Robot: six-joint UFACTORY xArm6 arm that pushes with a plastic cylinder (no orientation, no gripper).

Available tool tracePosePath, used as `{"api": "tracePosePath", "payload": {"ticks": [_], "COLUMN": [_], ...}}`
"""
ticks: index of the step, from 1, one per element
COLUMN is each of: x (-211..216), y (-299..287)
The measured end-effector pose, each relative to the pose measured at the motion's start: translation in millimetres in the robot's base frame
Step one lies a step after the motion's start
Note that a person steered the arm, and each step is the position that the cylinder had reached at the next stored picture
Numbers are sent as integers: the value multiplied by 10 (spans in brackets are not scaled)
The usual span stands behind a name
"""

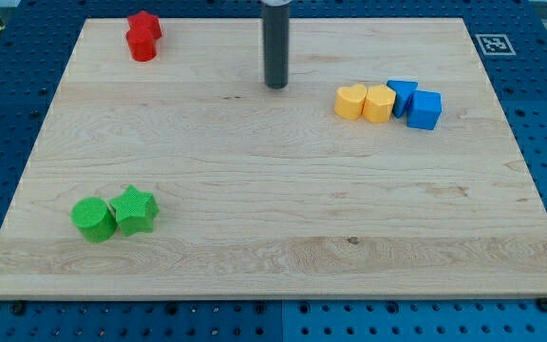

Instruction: Separate yellow hexagon from group of blocks

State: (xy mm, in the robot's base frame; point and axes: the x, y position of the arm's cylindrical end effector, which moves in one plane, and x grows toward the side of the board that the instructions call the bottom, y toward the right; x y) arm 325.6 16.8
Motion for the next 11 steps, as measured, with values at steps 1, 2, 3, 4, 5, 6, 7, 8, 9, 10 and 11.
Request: {"api": "tracePosePath", "payload": {"ticks": [1, 2, 3, 4, 5, 6, 7, 8, 9, 10, 11], "x": [-82, -88, 46, 47, 23, 83, 357, 595, 923, 1290, 1678], "y": [655, 1324, 1712, 1671, 1328, 1165, 1165, 1154, 1154, 1154, 1154]}}
